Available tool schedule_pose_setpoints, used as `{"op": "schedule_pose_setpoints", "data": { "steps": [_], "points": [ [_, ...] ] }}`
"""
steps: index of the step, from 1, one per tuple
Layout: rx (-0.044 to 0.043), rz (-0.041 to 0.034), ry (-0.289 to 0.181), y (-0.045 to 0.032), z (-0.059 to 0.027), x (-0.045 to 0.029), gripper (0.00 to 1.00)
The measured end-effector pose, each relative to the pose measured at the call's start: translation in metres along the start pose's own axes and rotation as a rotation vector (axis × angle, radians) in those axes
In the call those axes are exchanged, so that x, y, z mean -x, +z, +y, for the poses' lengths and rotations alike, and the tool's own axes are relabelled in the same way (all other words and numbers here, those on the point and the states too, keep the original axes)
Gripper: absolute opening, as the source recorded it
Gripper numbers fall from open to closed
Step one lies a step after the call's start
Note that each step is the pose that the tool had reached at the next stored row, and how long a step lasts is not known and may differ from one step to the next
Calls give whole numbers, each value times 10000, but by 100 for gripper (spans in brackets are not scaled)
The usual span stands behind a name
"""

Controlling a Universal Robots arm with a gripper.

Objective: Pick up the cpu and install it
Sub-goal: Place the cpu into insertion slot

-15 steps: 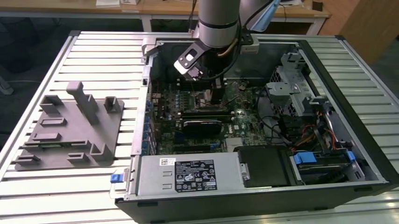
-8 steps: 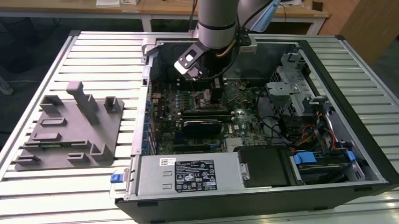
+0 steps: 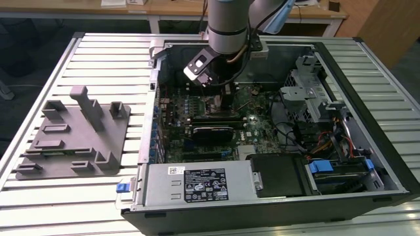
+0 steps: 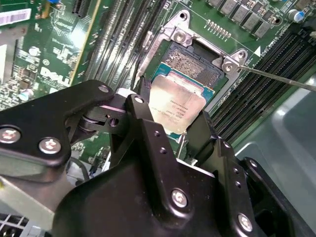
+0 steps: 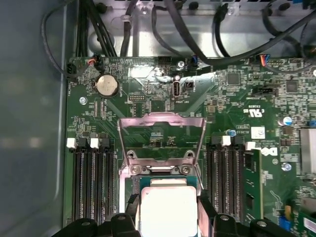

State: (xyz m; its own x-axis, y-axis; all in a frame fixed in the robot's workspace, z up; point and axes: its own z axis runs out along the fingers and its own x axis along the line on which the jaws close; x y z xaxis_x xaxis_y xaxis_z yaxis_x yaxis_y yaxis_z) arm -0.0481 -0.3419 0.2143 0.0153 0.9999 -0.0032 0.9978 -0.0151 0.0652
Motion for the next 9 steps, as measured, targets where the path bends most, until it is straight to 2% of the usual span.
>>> {"op": "schedule_pose_setpoints", "data": {
  "steps": [9],
  "points": [
    [-10,-1,6,85,-27,-13,55]
  ]
}}
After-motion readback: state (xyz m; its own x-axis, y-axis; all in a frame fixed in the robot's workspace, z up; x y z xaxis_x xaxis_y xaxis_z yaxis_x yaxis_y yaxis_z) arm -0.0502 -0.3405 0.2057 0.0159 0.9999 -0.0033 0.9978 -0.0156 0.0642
